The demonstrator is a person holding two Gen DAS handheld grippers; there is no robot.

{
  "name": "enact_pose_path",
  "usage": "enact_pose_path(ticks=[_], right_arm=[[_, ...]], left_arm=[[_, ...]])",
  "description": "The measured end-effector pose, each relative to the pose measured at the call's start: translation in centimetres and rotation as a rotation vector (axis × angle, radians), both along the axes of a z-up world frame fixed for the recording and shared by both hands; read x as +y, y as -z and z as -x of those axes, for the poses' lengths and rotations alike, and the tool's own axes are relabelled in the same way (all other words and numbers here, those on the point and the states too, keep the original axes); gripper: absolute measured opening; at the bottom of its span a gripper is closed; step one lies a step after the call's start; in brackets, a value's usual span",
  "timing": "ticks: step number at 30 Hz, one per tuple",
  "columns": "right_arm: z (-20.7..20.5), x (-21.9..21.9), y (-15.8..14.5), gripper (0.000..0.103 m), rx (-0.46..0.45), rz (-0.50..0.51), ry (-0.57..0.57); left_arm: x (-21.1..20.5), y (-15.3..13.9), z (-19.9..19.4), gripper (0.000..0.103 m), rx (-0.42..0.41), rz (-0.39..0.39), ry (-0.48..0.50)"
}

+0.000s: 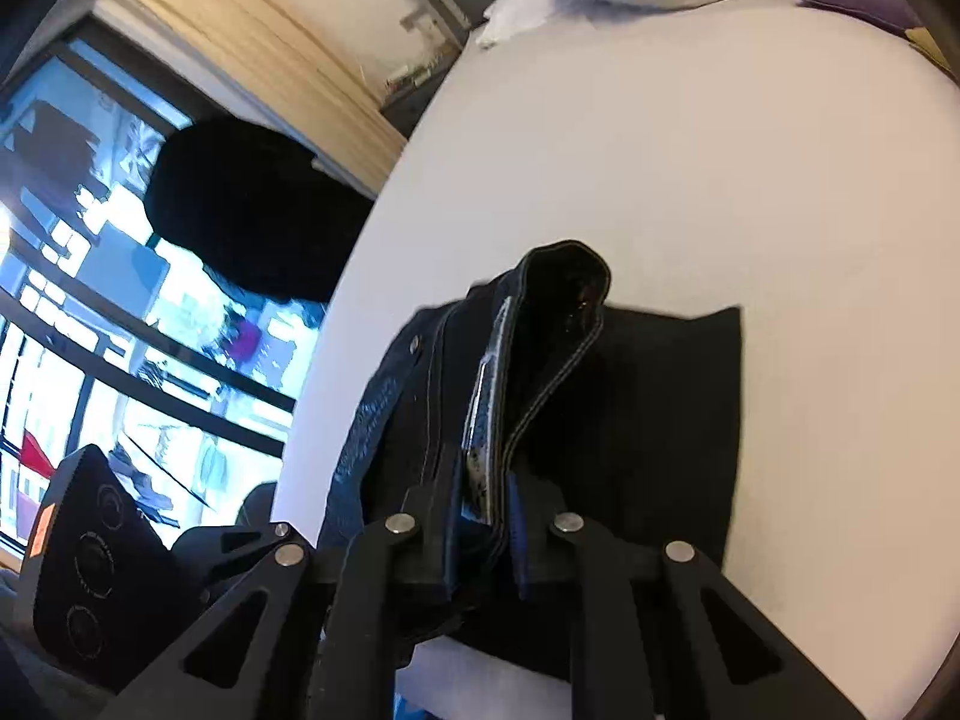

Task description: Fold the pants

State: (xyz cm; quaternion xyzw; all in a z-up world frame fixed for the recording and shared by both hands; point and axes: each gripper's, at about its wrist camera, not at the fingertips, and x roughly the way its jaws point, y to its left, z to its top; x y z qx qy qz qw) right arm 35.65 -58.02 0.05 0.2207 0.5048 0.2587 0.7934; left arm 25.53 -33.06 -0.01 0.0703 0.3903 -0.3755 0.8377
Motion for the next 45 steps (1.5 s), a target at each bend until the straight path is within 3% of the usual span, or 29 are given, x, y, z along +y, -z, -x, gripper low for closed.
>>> enact_pose_path(ticks=[4,8,11,16,19,22,24,26,27,28,29,30,33,35,38,41,42,43,44,45], right_arm=[[-0.6,-1.3,1.8,0.015,0.022,-0.018,0.031],[0.2,-2.8,4.8,0.015,0.066,-0.033,0.096],[0.4,-3.4,5.3,0.015,0.068,-0.047,0.121],[0.1,-3.2,7.4,0.015,0.097,-0.039,0.119],[0.0,-3.9,9.6,0.017,0.133,-0.086,0.135],[0.8,-5.1,11.4,0.019,0.142,-0.189,0.173],[1.0,-5.1,11.3,0.021,0.135,-0.193,0.18],[1.1,-5.1,11.0,0.027,0.136,-0.191,0.189],[1.2,-5.1,10.8,0.029,0.138,-0.183,0.196],[1.3,-5.4,10.4,0.035,0.139,-0.159,0.222],[1.5,-5.9,10.1,0.049,0.14,-0.136,0.249],[2.0,-6.8,9.5,0.052,0.134,-0.126,0.295],[3.2,-8.0,7.2,0.053,0.08,-0.203,0.347],[3.7,-6.1,5.2,0.053,0.014,-0.269,0.25],[3.8,-2.3,4.1,0.053,-0.029,-0.267,0.115],[2.6,-0.4,7.5,0.052,0.088,-0.237,0.113],[2.2,-0.5,8.6,0.051,0.119,-0.243,0.133],[1.8,-0.8,9.7,0.035,0.145,-0.253,0.163],[1.6,-0.9,10.2,0.008,0.155,-0.252,0.181],[1.5,-1.2,10.9,0.0,0.176,-0.256,0.208]], left_arm=[[-2.5,0.7,-1.0,0.016,0.011,-0.023,0.014],[-5.3,3.3,-2.2,0.016,0.067,-0.05,0.032],[-6.9,4.2,-2.5,0.016,0.062,-0.065,0.055],[-8.1,6.5,-3.0,0.016,0.076,-0.083,0.058],[-8.4,8.0,-3.9,0.019,0.131,-0.086,0.043],[-7.9,8.2,-4.8,0.037,0.215,-0.012,0.066],[-7.2,7.6,-4.9,0.066,0.236,0.028,0.074],[-6.1,6.5,-4.6,0.074,0.209,0.065,0.069],[-5.2,5.8,-4.5,0.074,0.199,0.083,0.062],[-4.5,5.3,-4.3,0.074,0.194,0.099,0.055],[-3.6,4.9,-4.4,0.074,0.187,0.117,0.045],[-2.5,4.6,-4.9,0.074,0.18,0.121,0.026],[0.7,5.5,-5.9,0.074,0.185,0.13,-0.045],[3.0,6.4,-7.0,0.074,0.222,0.155,-0.105],[5.6,6.6,-7.9,0.074,0.25,0.232,-0.151],[7.4,6.3,-10.1,0.074,0.261,0.309,-0.17],[8.1,6.4,-11.2,0.071,0.279,0.345,-0.171],[8.7,6.6,-12.2,0.067,0.3,0.377,-0.171],[9.3,6.9,-13.5,0.06,0.335,0.419,-0.164],[9.7,7.5,-14.9,0.052,0.387,0.453,-0.152]])
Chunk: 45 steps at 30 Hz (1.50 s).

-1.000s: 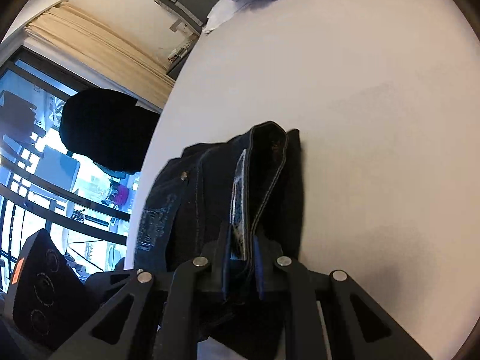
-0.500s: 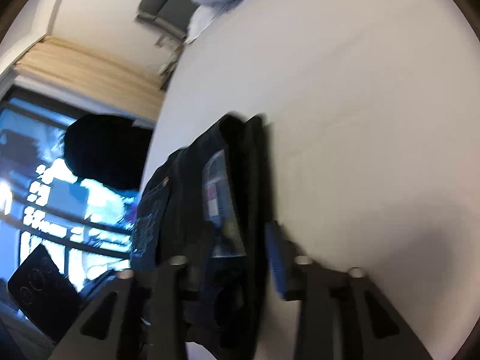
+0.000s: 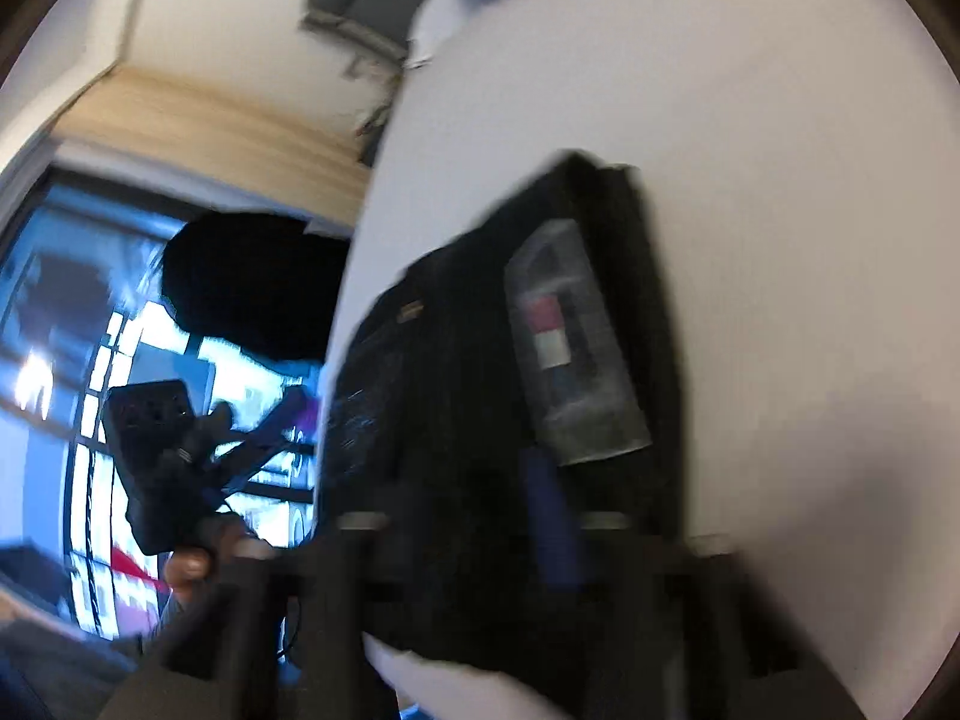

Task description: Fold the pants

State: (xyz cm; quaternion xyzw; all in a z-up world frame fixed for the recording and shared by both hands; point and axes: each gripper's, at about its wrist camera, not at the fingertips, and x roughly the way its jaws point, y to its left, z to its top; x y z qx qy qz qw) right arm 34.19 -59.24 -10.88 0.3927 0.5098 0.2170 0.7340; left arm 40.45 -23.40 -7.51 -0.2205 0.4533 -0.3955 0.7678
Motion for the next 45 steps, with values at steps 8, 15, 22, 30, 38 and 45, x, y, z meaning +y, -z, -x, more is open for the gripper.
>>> enact_pose_path(ticks=[8,15,22,30,38,45], right_arm=[[0.2,0.2,1.4,0.0,0.008,-0.052,0.022],[0.2,-0.1,1.3,0.0,0.01,-0.032,0.024],[0.7,0.6,1.1,0.0,0.011,-0.016,0.041],[1.8,1.3,0.4,0.0,0.017,0.036,0.039],[2.8,1.1,0.8,0.0,-0.006,0.028,0.073],[3.2,1.3,-0.1,0.0,-0.031,0.045,0.069]], left_arm=[[2.5,8.4,-4.1,0.002,0.296,0.155,-0.041],[3.8,8.3,-1.1,0.001,0.24,0.129,-0.014],[4.8,8.1,4.3,0.001,0.226,0.152,0.01],[3.6,6.1,9.1,0.001,0.115,-0.031,0.078],[1.0,5.5,9.9,0.001,0.002,-0.262,0.097],[0.8,5.0,9.8,0.001,-0.014,-0.316,0.088]])
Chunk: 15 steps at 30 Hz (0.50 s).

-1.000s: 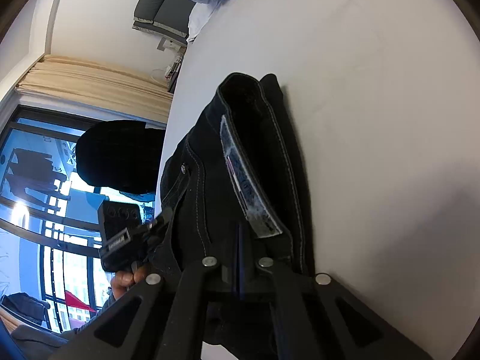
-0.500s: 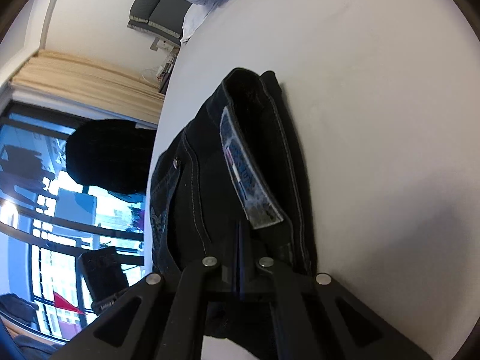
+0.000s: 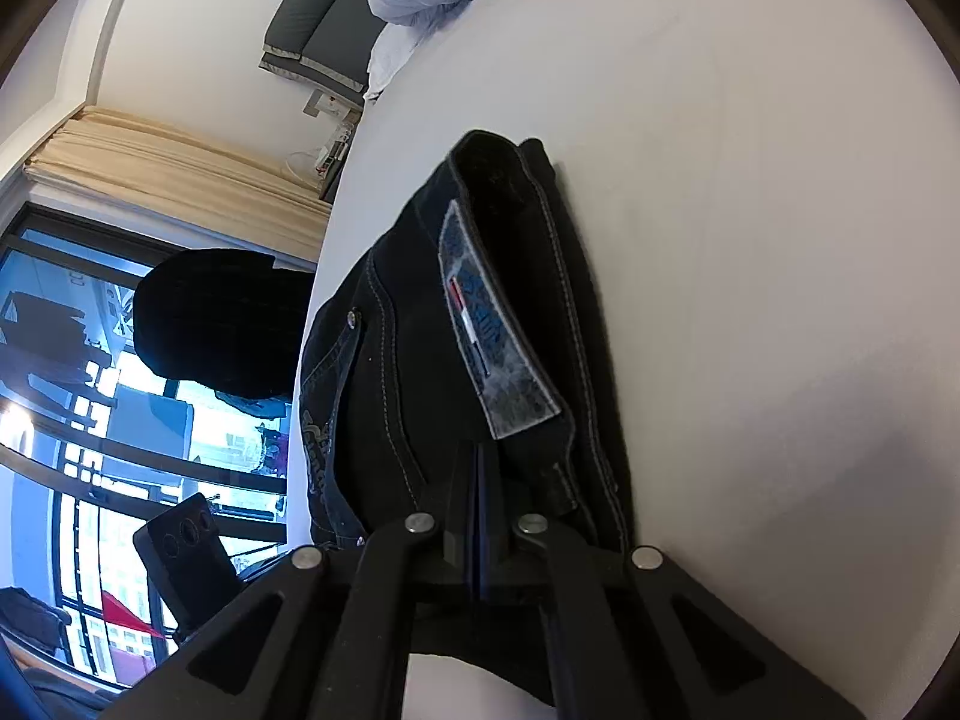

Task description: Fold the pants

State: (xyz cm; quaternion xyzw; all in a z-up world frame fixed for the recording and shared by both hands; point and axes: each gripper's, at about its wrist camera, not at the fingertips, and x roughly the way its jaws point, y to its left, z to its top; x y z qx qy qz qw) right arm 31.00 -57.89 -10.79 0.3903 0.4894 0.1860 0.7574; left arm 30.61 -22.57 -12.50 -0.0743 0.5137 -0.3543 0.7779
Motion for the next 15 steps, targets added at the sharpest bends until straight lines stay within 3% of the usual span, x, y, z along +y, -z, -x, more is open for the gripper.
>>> enact_pose_path(ticks=[3,5,7,13,15], right_arm=[[0.5,0.1,-1.5,0.016,-0.038,0.007,-0.02],[1.0,-0.1,-2.9,0.046,-0.079,0.017,-0.027],[1.1,-0.8,-4.0,0.057,-0.104,0.03,-0.023],[0.0,-2.9,-4.3,0.064,-0.093,0.097,-0.005],[-0.7,-3.7,-3.5,0.064,-0.07,0.099,0.0]], left_arm=[[-0.7,-0.3,0.2,0.001,-0.021,-0.034,0.004],[-0.9,-0.5,0.3,0.001,-0.034,-0.054,0.006],[-0.9,-1.1,0.4,0.001,-0.032,-0.069,-0.001],[1.3,-4.6,0.4,0.002,-0.057,-0.05,-0.066],[2.3,-4.7,-0.2,0.008,-0.048,-0.048,-0.092]])
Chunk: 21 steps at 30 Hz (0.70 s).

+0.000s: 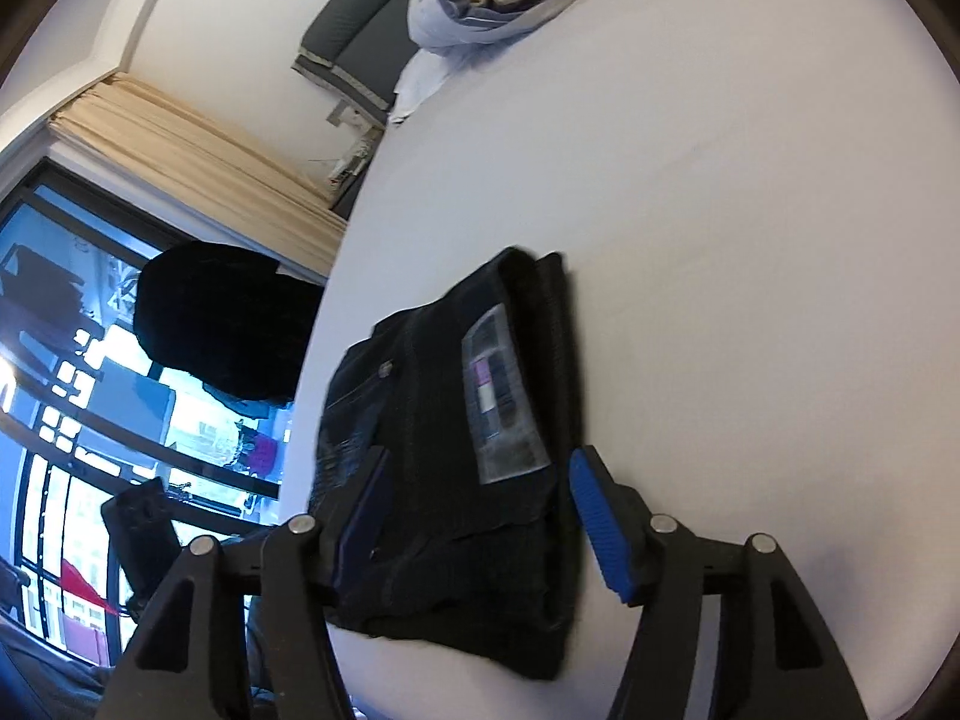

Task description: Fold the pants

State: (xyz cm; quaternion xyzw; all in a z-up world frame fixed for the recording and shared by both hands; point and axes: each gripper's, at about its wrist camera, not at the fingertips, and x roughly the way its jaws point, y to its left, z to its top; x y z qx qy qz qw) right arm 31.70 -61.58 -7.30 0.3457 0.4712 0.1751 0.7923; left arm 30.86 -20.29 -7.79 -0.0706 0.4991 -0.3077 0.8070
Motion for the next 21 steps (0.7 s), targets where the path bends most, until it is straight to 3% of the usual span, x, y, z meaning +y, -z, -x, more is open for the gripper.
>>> enact_pose_path(ticks=[4,8,10,12,13,16,21], right_arm=[[-1.1,-0.4,1.6,0.073,0.058,-0.027,-0.014],[-1.8,-0.4,2.4,0.074,0.072,-0.029,-0.045],[-2.1,0.0,2.4,0.074,0.077,-0.029,-0.061],[-2.5,0.6,2.6,0.075,0.1,-0.008,-0.088],[-2.7,0.9,2.6,0.074,0.106,-0.005,-0.101],[-3.1,1.8,2.8,0.073,0.128,-0.003,-0.132],[-4.2,3.0,3.4,0.056,0.174,0.034,-0.139]], left_arm=[[1.2,1.7,-2.0,0.014,0.067,-0.012,-0.06],[1.1,3.5,-3.6,0.015,0.138,0.041,-0.069],[0.7,3.9,-4.4,0.026,0.149,0.056,-0.07],[0.5,4.4,-5.4,0.07,0.177,0.08,-0.079],[0.6,4.5,-5.6,0.076,0.186,0.095,-0.087],[0.5,5.3,-6.6,0.077,0.236,0.148,-0.086],[-0.4,6.4,-7.4,0.073,0.268,0.174,-0.054]])
